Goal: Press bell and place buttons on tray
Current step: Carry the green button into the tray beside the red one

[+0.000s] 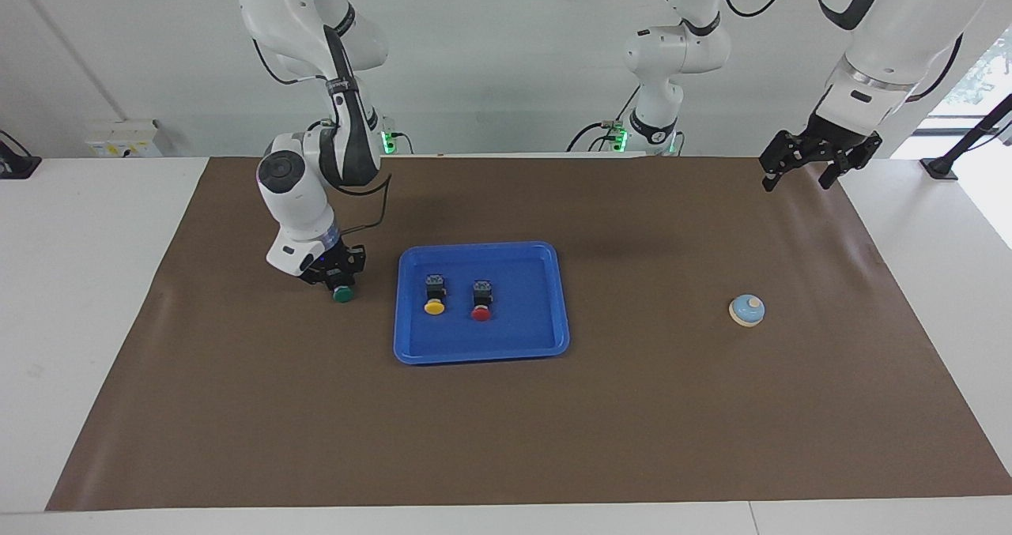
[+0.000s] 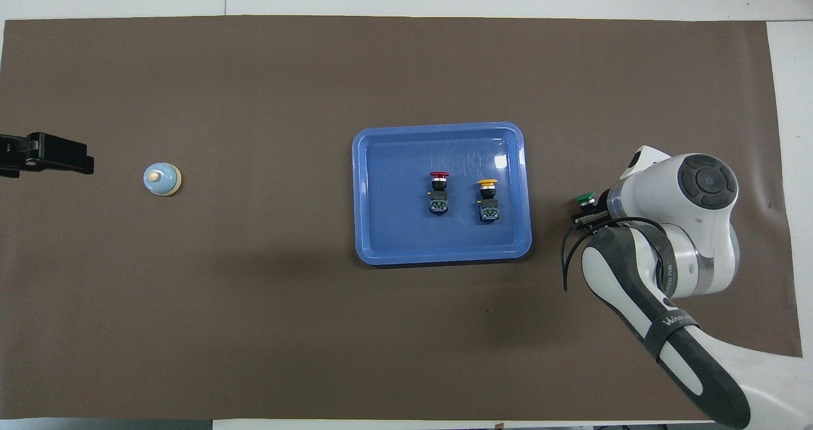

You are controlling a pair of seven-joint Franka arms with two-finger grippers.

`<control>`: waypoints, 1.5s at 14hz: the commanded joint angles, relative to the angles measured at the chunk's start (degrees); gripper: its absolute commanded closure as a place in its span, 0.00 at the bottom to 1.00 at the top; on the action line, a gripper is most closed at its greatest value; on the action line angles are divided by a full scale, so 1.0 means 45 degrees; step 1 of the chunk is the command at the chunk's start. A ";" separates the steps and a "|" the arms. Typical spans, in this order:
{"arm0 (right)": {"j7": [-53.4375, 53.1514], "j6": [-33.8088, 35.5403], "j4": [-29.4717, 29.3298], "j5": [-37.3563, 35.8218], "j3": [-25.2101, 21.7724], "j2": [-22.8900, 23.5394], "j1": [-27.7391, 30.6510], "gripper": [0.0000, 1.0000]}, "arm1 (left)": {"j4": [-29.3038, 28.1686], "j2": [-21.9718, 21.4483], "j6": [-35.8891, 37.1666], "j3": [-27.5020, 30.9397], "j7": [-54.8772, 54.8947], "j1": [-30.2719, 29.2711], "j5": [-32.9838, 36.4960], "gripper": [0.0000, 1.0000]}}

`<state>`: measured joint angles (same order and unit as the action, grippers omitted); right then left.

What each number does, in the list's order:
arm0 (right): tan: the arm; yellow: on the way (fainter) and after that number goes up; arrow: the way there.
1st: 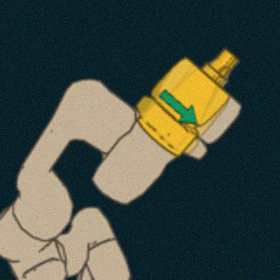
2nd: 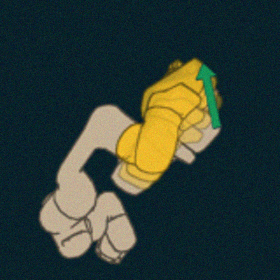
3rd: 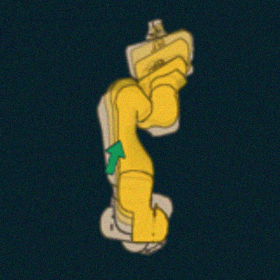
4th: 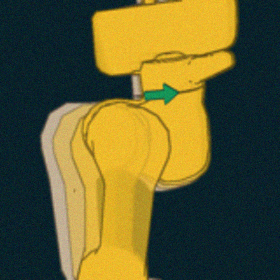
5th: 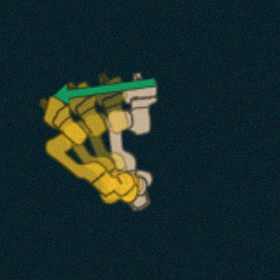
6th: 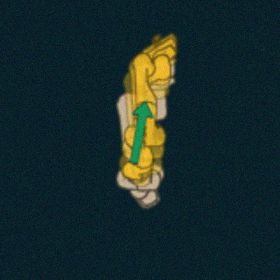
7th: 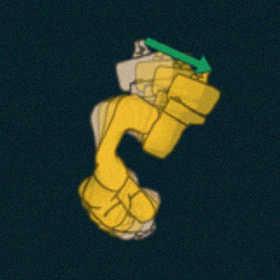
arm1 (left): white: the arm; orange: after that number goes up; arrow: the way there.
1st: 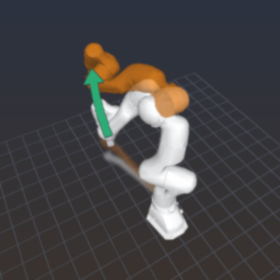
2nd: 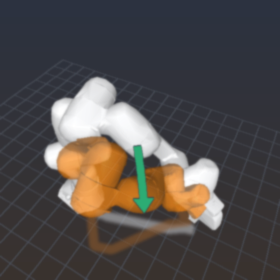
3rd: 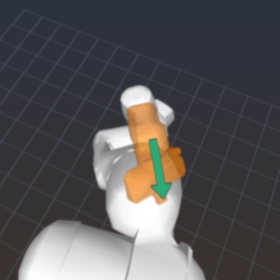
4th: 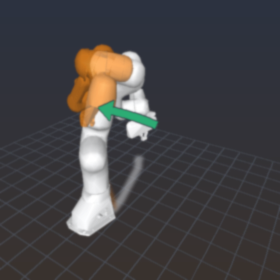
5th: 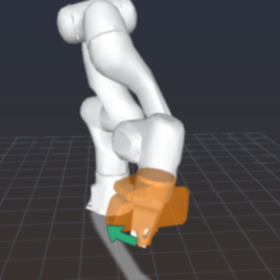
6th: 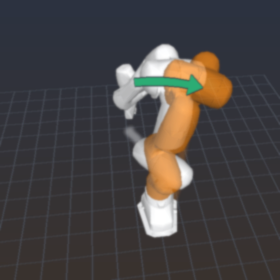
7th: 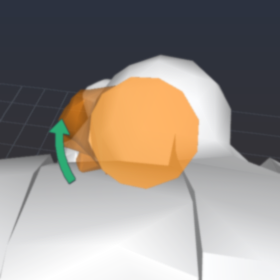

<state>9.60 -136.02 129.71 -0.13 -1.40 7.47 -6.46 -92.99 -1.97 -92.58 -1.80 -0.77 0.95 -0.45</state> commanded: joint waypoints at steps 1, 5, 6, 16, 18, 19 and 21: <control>-0.1831 0.2013 -0.1939 0.0049 0.0311 0.0037 -0.0319 1.00 | 0.0235 -0.0050 -0.0071 -0.0029 -0.0122 -0.0056 0.0081 0.00; -0.4645 0.2726 -0.4035 0.1020 0.0312 0.0934 -0.1997 1.00 | 0.0196 -0.0070 -0.0013 -0.0029 -0.0083 -0.0056 0.0081 0.00; -0.5677 0.2803 -0.4774 0.1490 0.0292 0.1440 -0.2698 1.00 | 0.0177 -0.0070 0.0026 -0.0029 -0.0083 -0.0037 0.0081 0.00; -1.1076 0.2825 -0.8981 0.1495 0.0292 0.5488 -0.6551 1.00 | 0.0060 -0.0187 0.0144 -0.0029 -0.0083 -0.0036 0.0081 0.00; -1.1117 0.2222 -0.8593 0.1475 0.0292 0.5547 -0.6631 0.76 | 0.0060 -0.0187 0.0144 -0.0029 -0.0083 -0.0036 0.0081 0.00; -1.1117 0.1909 -0.8300 0.1456 0.0292 0.5528 -0.6631 0.37 | 0.0060 -0.0187 0.0144 -0.0029 -0.0083 -0.0036 0.0081 0.00; -1.1117 0.2313 -0.8413 0.1358 0.0273 0.5469 -0.6592 0.00 | 0.0060 -0.0187 0.0144 -0.0029 -0.0083 -0.0036 0.0081 0.00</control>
<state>-40.00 -125.81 91.36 5.70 0.00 32.66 -36.39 -92.47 -2.08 -92.50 -1.83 -0.78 0.96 -0.45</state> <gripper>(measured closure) 0.396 0.000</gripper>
